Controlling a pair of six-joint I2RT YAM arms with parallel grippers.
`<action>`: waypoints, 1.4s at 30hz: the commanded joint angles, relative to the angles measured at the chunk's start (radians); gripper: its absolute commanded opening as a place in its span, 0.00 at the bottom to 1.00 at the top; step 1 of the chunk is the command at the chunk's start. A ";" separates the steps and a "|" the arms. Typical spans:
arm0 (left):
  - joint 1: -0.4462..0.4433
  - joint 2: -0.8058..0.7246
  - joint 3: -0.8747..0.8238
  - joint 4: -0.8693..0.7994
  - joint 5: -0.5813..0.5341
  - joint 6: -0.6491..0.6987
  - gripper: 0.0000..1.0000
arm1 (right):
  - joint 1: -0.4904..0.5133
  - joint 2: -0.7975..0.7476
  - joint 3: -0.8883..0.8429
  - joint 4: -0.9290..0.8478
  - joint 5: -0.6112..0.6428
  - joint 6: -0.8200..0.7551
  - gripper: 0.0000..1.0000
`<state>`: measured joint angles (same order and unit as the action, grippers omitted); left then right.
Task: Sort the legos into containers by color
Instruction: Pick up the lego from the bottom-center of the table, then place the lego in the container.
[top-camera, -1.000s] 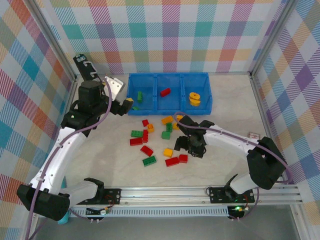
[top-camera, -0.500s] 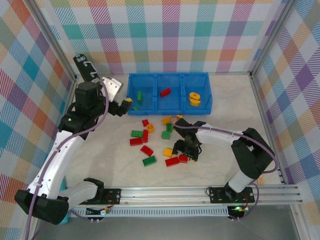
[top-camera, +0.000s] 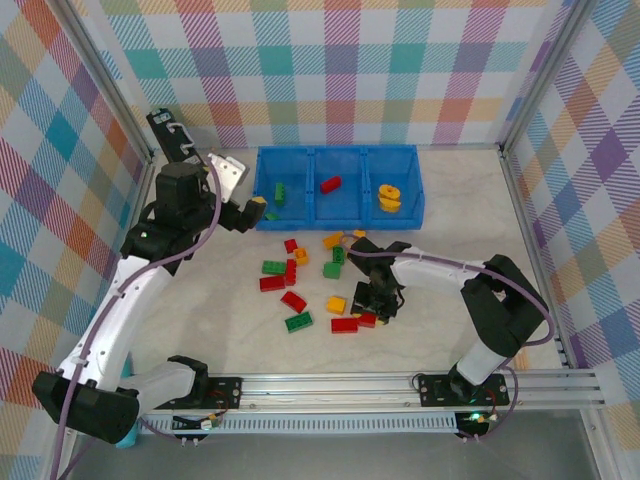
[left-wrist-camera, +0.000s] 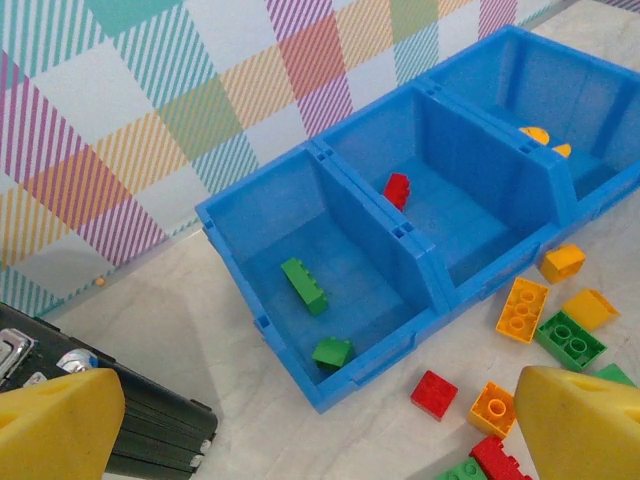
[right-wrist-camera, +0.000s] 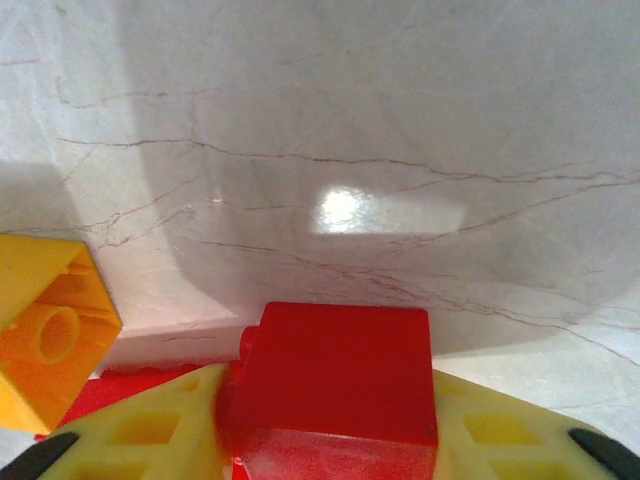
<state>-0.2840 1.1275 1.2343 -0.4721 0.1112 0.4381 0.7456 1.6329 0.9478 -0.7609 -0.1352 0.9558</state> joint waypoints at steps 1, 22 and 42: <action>-0.003 0.013 0.044 -0.012 -0.011 -0.002 1.00 | -0.038 -0.004 0.069 -0.103 0.039 -0.077 0.39; -0.001 0.035 0.166 -0.064 -0.103 0.078 1.00 | -0.267 0.377 0.995 -0.101 0.218 -0.726 0.39; -0.001 0.011 0.160 -0.109 -0.137 0.092 1.00 | -0.212 0.750 1.258 0.034 0.311 -0.968 0.39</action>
<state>-0.2840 1.1599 1.3842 -0.5629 -0.0116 0.5148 0.5152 2.3489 2.1666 -0.7395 0.1310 0.0628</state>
